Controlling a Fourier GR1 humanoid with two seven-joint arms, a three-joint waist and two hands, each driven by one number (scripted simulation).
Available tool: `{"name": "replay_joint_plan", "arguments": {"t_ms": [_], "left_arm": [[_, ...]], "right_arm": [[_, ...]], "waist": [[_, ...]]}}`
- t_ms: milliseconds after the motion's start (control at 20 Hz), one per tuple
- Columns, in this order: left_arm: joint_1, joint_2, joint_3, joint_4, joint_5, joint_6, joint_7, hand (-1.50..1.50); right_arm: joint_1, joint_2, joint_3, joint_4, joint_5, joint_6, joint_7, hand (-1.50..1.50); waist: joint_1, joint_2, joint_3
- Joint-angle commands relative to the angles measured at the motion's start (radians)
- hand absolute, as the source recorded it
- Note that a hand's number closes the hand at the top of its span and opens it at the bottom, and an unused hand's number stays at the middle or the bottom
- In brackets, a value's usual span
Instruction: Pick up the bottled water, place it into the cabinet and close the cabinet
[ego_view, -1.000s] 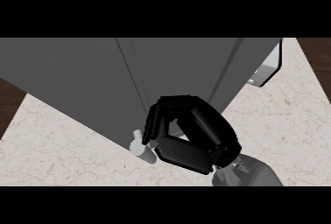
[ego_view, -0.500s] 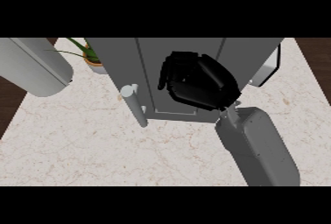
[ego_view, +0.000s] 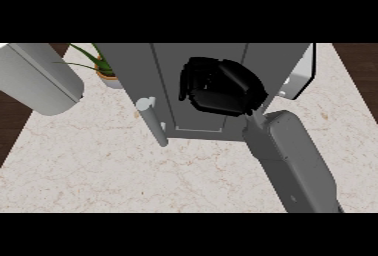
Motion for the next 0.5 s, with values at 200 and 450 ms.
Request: {"name": "replay_joint_plan", "arguments": {"t_ms": [200,450], "left_arm": [[-0.036,-0.017,0.000,0.029,-0.018,-0.024,0.034,-1.50],[-0.014,-0.028,0.015,-0.006,0.015,-0.030,0.049,-1.50]], "right_arm": [[-0.180,0.039,-0.037,0.179,-0.060,-0.041,0.006,1.50],[-0.169,0.039,-0.045,0.197,-0.040,-0.021,-0.007,1.50]], "waist": [[0.031,0.034,-0.014],[0.040,0.033,-0.013]]}}
